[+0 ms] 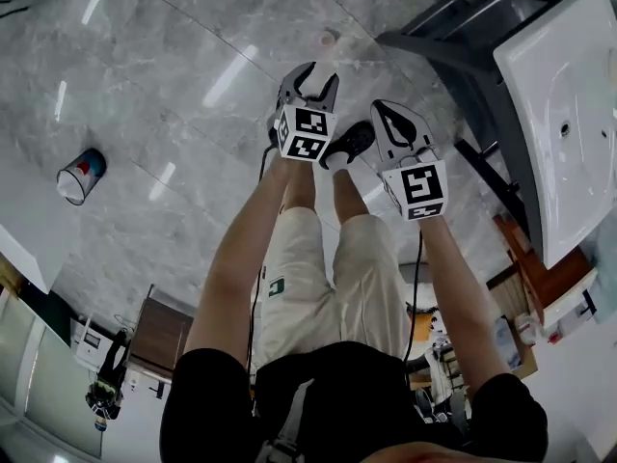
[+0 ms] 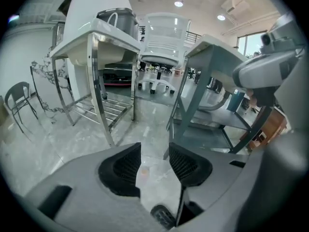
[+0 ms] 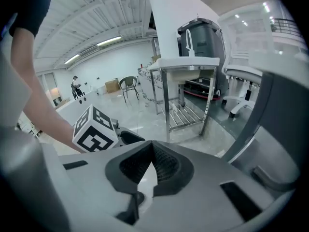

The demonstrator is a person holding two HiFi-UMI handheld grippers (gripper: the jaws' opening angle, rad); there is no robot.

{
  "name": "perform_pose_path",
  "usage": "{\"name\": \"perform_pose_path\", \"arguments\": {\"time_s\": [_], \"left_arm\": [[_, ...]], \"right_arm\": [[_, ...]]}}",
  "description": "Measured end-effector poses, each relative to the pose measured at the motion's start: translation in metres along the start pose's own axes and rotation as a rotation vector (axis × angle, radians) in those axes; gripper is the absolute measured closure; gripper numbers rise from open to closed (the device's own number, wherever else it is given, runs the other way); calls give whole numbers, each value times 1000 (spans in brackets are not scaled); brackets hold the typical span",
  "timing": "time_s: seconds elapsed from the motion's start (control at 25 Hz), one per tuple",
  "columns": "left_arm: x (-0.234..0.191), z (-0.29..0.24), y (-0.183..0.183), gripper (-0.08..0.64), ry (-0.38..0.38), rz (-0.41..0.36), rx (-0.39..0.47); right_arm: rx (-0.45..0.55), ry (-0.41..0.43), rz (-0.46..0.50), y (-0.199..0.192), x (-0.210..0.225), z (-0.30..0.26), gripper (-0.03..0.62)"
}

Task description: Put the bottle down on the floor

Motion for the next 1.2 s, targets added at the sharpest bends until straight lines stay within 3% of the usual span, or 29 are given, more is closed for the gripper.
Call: {"name": "perform_pose_path", "arguments": {"time_s": [0.24,0.52,0.88,1.2], "left_arm": [[12,76,55,373,-1,-18,56],[21,167,119,377,-1,34,128],[24,273,225,383,-50,-66,357],[15,360,295,398,-39,-14,548]], "right_arm": [[55,-48,6,54,-27,59,588],[139,-115,9,113,-52,132,588],[308,-177,3,193,-74,204,588],[457,-224,43,255,-99,252,588]]}}
Point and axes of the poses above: the fingertips, and each gripper's own axes: z backward along the fingers, x to its right, y out of its top, the point moved 5 cm from there along z, backward along the fingers, and after that the axes turned 11 degrees about y, right-handed, at the moved point
